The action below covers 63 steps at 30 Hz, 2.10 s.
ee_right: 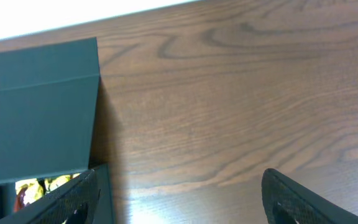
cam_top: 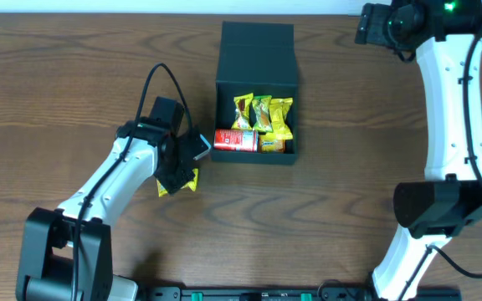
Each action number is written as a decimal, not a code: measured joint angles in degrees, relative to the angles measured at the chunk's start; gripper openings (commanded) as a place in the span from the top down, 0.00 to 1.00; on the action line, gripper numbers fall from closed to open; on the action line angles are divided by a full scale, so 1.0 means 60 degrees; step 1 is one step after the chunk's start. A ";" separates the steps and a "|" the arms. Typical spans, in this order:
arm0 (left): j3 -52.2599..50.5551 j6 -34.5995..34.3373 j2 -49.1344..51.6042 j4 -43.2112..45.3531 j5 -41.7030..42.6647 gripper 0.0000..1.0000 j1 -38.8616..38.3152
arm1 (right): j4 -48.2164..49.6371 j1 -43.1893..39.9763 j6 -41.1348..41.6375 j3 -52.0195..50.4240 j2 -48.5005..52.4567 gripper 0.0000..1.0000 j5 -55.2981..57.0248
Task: Pack container
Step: 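Reach the left gripper to the Apollo cake and grasp it, then carry the Apollo cake into the box and release it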
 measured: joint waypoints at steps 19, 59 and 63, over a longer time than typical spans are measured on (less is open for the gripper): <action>-0.0750 0.0044 0.0000 0.0656 0.0608 0.68 0.0000 | -0.0342 0.0000 0.0000 0.0000 0.0000 0.17 -0.0004; 0.3337 -0.6557 0.0386 0.2226 -0.1344 0.94 -0.0040 | -0.0397 0.0000 -0.0004 0.0000 0.0000 0.16 0.0000; 0.3931 -0.8470 0.0386 0.3253 -0.1064 0.94 -0.0291 | -0.0415 0.0000 0.0000 0.0000 0.0000 0.16 -0.0004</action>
